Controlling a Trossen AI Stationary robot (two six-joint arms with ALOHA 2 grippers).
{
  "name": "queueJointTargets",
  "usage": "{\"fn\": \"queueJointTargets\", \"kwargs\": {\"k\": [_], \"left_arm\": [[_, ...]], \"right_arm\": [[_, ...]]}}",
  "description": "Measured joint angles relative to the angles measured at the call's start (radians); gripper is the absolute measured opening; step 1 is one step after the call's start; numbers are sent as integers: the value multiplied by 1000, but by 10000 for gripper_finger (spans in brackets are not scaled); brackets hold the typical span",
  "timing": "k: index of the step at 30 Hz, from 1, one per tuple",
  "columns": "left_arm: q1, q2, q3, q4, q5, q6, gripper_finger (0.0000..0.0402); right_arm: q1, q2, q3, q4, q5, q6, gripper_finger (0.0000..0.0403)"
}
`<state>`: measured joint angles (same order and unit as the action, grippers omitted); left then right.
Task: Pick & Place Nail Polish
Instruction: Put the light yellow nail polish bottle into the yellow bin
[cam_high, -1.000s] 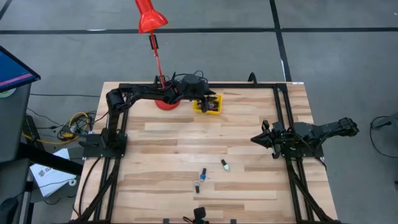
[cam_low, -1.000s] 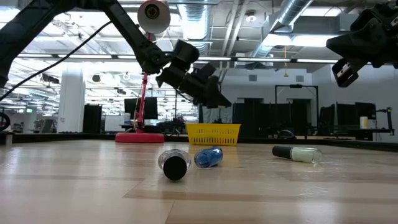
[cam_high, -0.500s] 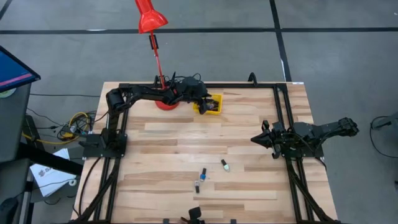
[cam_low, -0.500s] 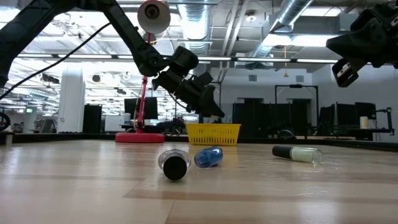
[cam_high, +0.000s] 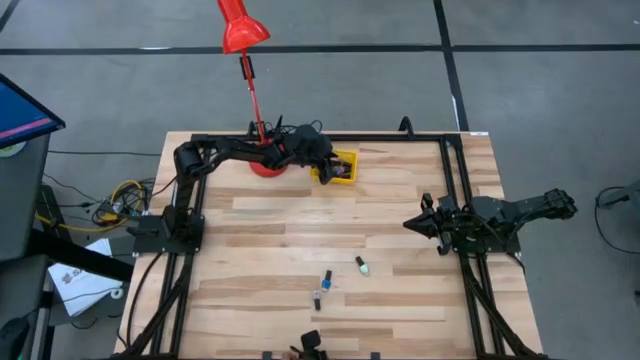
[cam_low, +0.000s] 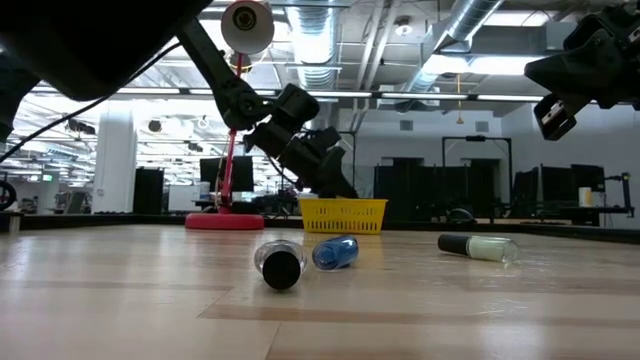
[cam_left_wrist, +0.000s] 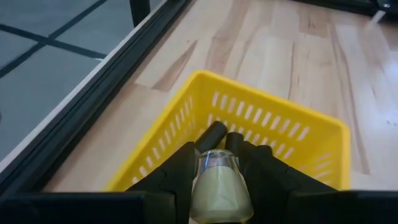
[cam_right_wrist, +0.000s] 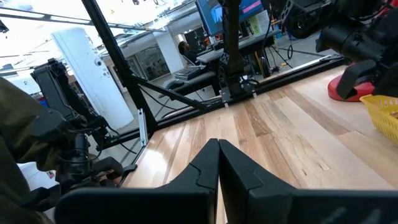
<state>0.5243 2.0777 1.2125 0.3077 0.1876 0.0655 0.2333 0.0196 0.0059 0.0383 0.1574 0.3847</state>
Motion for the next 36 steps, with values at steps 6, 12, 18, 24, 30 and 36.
{"fn": "queueJointTargets", "kwargs": {"k": [6,12,18,24,30,36], "left_arm": [[0,0,0,-19,0,0,110],[0,0,-7,-39,0,5,111],[2,0,-16,-37,0,6,112],[2,0,-16,-38,0,8,112],[2,0,-16,-39,-1,8,112],[2,0,-16,-37,0,60,128]], "right_arm": [[0,0,0,0,0,0,1],[0,0,0,0,0,0,1],[0,0,0,0,0,0,1],[0,0,0,0,0,0,1],[0,0,0,0,0,0,1],[0,0,0,0,0,0,1]]}}
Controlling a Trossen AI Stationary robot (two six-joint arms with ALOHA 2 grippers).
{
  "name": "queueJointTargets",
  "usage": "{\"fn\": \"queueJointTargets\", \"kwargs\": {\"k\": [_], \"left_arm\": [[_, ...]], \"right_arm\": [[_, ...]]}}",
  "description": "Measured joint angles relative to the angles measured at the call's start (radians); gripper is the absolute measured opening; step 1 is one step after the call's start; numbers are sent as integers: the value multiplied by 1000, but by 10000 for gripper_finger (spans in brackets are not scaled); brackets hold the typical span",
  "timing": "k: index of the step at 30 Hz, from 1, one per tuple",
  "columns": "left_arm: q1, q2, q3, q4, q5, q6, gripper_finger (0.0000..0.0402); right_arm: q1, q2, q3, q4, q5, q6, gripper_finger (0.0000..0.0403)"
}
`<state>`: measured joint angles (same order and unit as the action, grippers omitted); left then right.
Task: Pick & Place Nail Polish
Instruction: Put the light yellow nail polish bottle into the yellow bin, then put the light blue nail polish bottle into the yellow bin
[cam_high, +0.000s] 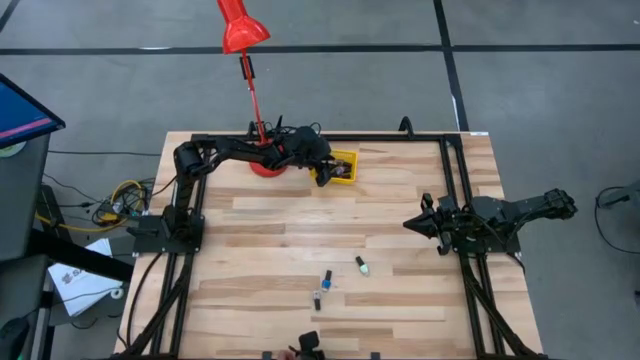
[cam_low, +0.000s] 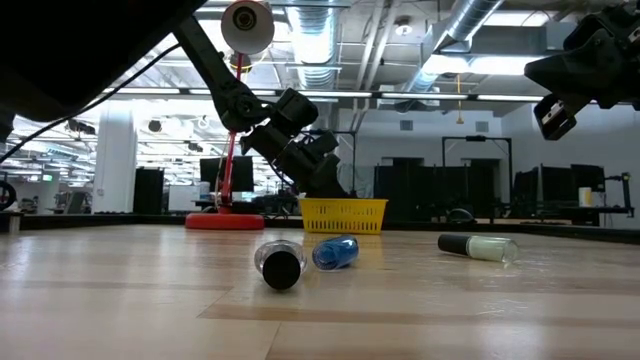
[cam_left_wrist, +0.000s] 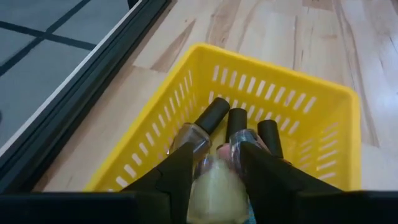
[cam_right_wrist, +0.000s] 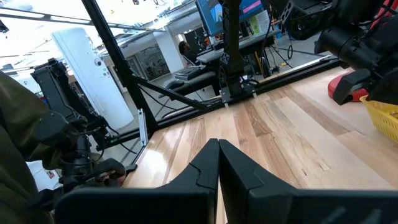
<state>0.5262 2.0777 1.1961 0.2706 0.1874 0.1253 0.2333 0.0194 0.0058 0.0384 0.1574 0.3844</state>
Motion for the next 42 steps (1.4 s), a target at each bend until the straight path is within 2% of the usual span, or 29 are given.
{"fn": "queueJointTargets", "kwargs": {"k": [11,18,24,27,34,42], "left_arm": [[0,-8,0,11,-4,-2,217],[-9,-130,1,22,-40,-3,249],[-28,-321,1,10,-59,-2,244],[-39,-426,1,-4,-66,-2,238],[-50,-678,1,-118,-75,-2,219],[-50,-944,1,-401,-220,43,178]], "right_arm": [[0,0,0,0,0,0,1],[0,0,0,0,0,1,1],[0,-1,32,8,-2,330,1],[0,0,33,-1,-2,437,1],[0,0,34,-2,-1,481,1],[0,0,35,-2,-1,481,1]]}}
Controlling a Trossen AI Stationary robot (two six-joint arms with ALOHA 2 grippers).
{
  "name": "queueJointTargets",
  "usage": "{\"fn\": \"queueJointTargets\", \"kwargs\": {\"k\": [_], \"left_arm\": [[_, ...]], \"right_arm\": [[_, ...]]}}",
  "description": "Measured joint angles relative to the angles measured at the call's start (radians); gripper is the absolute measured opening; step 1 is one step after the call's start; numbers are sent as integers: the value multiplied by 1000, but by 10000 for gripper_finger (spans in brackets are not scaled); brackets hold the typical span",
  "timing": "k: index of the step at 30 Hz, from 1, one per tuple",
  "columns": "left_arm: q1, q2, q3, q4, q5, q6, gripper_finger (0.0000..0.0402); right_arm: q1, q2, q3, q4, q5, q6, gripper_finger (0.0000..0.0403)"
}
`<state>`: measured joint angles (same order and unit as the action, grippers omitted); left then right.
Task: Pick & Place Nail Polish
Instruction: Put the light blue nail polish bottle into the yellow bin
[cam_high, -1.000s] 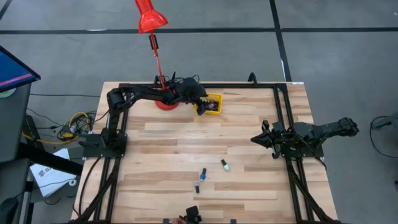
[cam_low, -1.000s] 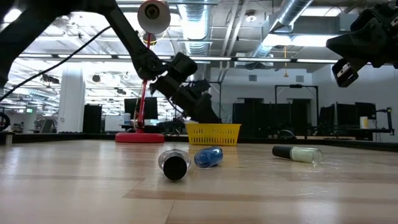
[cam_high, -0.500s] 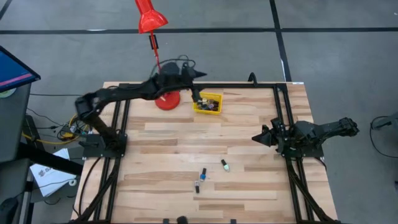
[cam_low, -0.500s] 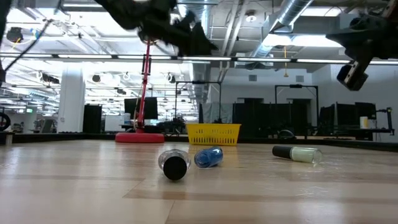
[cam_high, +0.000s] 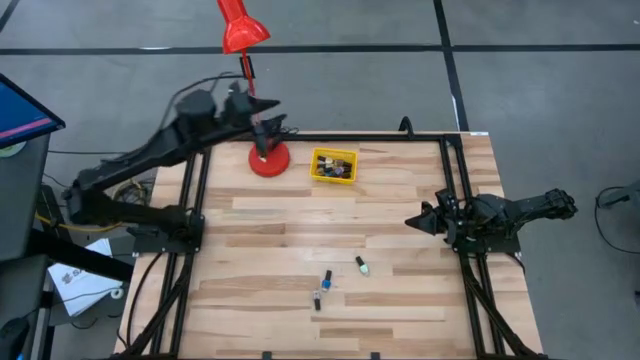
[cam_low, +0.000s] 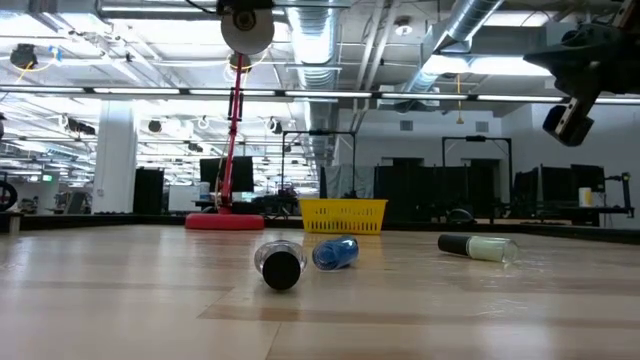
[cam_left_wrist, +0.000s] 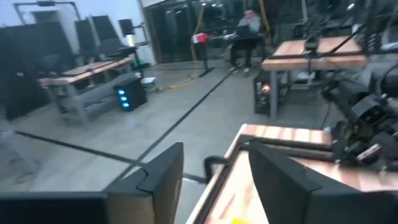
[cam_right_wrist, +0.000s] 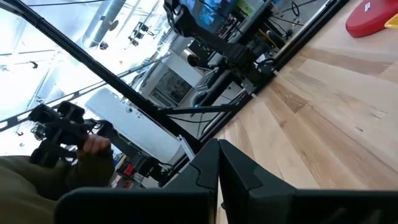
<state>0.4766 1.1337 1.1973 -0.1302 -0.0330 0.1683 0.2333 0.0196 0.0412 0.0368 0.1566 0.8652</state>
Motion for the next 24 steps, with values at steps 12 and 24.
{"fn": "queueJointTargets", "kwargs": {"k": [12,24], "left_arm": [[-56,-331,-258,-47,-75,-41,28],[-143,-616,-633,107,-192,-236,1]], "right_arm": [[-1,0,2,7,109,-7,1],[-57,0,3,227,170,-130,1]]}}
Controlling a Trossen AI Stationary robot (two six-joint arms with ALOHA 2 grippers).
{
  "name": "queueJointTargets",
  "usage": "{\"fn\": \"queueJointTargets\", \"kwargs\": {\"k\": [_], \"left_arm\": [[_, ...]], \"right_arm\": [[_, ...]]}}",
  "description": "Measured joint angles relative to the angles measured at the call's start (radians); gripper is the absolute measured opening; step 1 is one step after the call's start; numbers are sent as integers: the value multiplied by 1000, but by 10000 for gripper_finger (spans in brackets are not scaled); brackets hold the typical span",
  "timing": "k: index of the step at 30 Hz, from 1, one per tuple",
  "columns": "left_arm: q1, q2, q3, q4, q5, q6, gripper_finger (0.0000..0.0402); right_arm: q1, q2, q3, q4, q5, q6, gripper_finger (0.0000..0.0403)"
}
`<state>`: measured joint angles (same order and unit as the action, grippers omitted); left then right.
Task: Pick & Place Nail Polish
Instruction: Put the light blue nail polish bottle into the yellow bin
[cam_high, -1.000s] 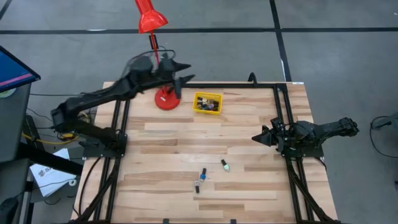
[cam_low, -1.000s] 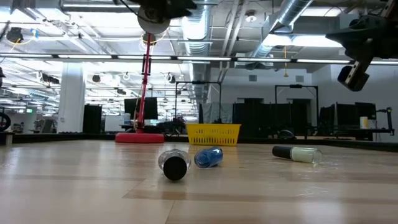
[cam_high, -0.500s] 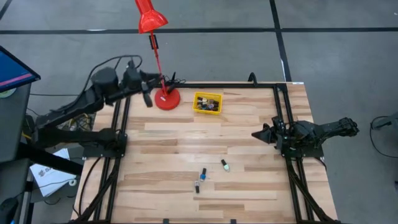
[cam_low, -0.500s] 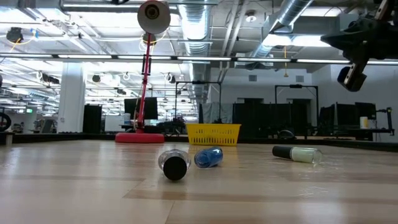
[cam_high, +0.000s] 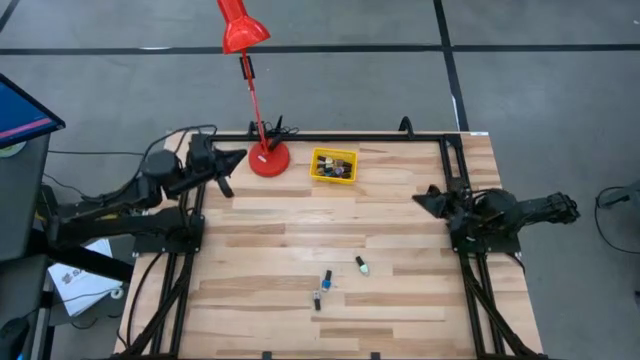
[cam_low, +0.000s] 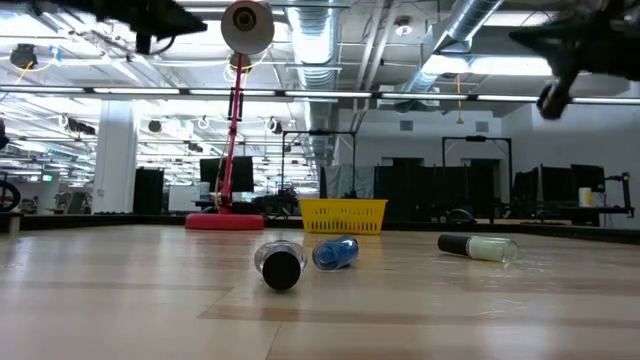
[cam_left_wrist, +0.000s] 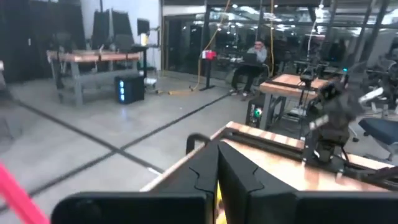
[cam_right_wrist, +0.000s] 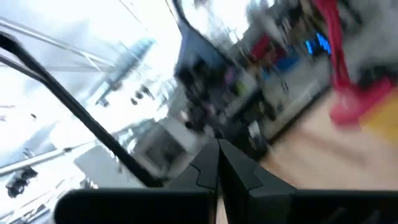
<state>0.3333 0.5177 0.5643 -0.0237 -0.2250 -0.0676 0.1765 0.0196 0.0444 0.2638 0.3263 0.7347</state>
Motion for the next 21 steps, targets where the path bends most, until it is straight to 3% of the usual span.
{"fn": "queueJointTargets", "kwargs": {"k": [4,8,13,21], "left_arm": [[-17,-61,-90,-3,-17,-68,1],[-39,-113,-170,-1,-20,-151,1],[-97,-150,-249,-3,-42,-239,1],[-257,-158,-313,3,-133,-299,1]], "right_arm": [[-36,10,70,10,36,-132,1],[-71,107,212,-187,42,-195,0],[-103,370,427,-447,42,-181,0],[-116,821,790,-934,42,92,0]]}}
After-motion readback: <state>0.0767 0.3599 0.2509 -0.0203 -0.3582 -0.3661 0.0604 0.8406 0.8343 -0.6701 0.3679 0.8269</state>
